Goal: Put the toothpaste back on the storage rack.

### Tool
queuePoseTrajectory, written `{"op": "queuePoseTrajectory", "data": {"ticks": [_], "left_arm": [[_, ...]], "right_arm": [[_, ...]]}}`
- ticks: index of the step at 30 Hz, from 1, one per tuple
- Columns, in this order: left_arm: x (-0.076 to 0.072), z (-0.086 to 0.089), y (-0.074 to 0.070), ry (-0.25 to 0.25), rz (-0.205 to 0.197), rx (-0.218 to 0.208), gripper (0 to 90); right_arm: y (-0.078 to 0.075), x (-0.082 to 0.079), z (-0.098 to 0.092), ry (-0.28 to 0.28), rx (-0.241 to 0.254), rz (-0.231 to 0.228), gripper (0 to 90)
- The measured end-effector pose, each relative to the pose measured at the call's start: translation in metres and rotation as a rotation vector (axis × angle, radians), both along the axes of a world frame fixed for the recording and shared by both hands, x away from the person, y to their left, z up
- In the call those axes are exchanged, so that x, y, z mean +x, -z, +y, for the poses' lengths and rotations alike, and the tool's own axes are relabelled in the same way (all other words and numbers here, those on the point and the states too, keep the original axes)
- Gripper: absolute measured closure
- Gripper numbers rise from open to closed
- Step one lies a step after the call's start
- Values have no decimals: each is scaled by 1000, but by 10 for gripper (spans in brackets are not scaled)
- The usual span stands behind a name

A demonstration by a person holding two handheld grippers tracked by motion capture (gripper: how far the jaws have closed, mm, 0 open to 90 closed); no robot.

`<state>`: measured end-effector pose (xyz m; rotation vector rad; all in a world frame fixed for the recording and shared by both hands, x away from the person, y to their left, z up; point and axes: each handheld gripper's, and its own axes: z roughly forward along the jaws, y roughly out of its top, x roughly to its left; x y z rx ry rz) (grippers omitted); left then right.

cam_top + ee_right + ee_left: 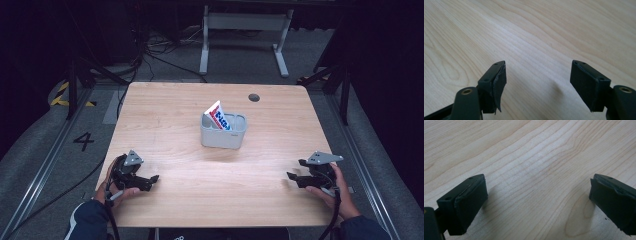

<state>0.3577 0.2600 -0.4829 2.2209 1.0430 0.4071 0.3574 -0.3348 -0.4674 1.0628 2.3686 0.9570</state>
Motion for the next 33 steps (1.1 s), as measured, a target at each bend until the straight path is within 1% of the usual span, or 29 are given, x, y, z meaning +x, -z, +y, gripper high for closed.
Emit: {"op": "queuePoseTrajectory", "data": {"ticks": [2,4,6,7,8,9,12,15,16,17,22,24,33], "left_arm": [[0,0,0,2,1,0,20],[0,-1,0,-5,6,-10,20],[0,-1,0,-5,8,-12,20],[0,-1,0,-6,10,-12,20],[1,0,0,3,4,-4,20],[0,-1,0,-1,6,-9,20],[1,-1,0,1,3,-6,20],[2,-1,0,11,4,-2,19],[1,-1,0,-1,11,-13,19],[1,-1,0,8,10,-6,19],[2,-1,0,10,8,-5,19],[1,-1,0,2,16,-11,19],[0,-2,0,-5,12,-15,21]], "right_arm": [[3,-3,-5,12,19,6,294],[5,-5,-8,23,35,10,286],[8,-6,-10,32,32,15,283],[9,-6,-11,37,36,20,280],[11,-7,-12,41,43,29,280],[13,-7,-12,45,46,37,276],[15,-8,-14,44,62,25,265],[18,-10,-16,48,82,3,249],[19,-10,-16,48,80,1,248],[19,-10,-16,48,79,1,245],[19,-10,-16,51,81,3,242],[19,-10,-16,52,81,2,241],[19,-10,-16,58,80,3,235]]}}
